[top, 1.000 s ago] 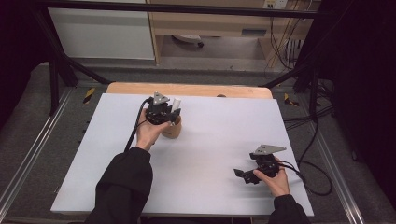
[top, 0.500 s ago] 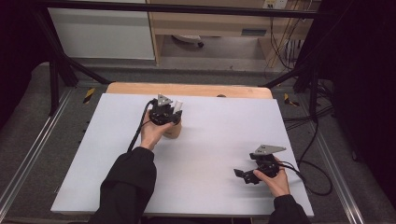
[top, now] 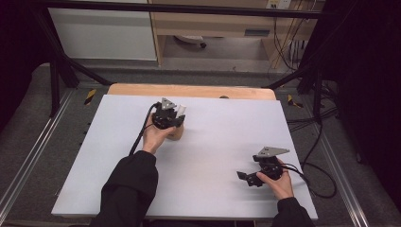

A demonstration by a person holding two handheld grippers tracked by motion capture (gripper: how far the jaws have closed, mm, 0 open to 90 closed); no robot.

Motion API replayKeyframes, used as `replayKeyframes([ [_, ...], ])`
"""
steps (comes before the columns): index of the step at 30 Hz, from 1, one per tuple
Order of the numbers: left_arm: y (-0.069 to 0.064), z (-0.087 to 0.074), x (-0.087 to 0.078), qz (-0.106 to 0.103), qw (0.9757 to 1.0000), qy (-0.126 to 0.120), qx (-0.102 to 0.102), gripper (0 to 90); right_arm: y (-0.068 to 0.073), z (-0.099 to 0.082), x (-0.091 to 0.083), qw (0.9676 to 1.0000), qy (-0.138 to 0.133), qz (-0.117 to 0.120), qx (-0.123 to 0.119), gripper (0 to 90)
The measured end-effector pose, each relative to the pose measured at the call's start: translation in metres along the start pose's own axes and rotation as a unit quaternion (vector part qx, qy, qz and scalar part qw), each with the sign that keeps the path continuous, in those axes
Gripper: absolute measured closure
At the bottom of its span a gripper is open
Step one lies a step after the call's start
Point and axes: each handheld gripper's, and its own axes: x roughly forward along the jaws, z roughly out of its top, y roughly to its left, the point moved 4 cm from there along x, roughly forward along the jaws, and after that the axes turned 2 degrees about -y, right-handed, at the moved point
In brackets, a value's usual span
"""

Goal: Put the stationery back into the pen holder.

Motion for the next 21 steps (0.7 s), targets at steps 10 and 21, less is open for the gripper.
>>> replayKeyframes([
  [10,-0.0003,-0.0024,-0.0053,0.004,0.9999,0.001,0.012,64.9,0.0005,-0.0004,0.001,1.0,0.002,0.001,0.0,0.7],
  [21,0.0027,-0.0017,-0.0102,0.004,0.9999,0.008,0.011,61.7,0.0006,-0.0007,0.0015,1.0,0.005,0.003,0.0,0.7],
])
